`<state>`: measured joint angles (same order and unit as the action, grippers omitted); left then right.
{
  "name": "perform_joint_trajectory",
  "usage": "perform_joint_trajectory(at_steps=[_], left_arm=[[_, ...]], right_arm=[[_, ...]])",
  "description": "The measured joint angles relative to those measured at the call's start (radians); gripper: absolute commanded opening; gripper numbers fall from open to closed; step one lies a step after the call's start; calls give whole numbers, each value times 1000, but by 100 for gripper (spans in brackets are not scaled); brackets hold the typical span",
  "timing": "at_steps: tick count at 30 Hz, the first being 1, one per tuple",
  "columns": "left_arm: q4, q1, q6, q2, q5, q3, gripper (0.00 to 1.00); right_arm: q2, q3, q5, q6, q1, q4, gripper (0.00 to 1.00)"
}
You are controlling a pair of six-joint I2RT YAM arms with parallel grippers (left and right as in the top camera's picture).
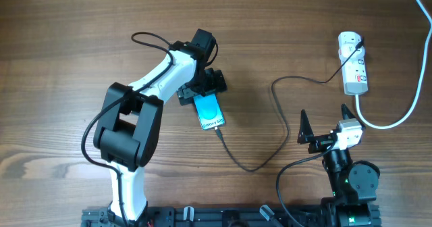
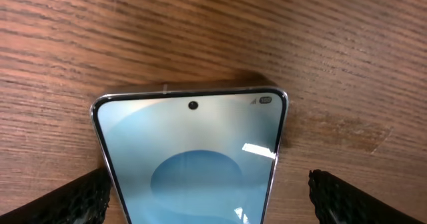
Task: Plug charger to phone and switch on socket
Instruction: 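Lift the phone with the left gripper and tilt it upright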
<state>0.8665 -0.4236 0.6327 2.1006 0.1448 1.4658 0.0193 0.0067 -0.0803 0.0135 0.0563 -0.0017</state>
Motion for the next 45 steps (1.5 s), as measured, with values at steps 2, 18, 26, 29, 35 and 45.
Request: perform_joint_trajectory(at_steps=[2, 18, 26, 29, 35, 45], left_arm=[[0, 0, -3, 0, -2, 0, 100], [-56, -61, -5, -26, -133, -75, 94], [-57, -85, 10, -25, -208, -81, 81], [-71, -51, 16, -25, -216, -82, 81], [-127, 121, -87, -14, -253, -58, 95], [-45, 158, -99, -8, -203, -42, 100]], right_arm=[[0, 0, 0, 0, 0, 0, 100], [0, 0, 0, 0, 0, 0, 100], [0, 0, 0, 0, 0, 0, 100], [0, 0, 0, 0, 0, 0, 100], [0, 0, 0, 0, 0, 0, 100], [0, 0, 0, 0, 0, 0, 100]])
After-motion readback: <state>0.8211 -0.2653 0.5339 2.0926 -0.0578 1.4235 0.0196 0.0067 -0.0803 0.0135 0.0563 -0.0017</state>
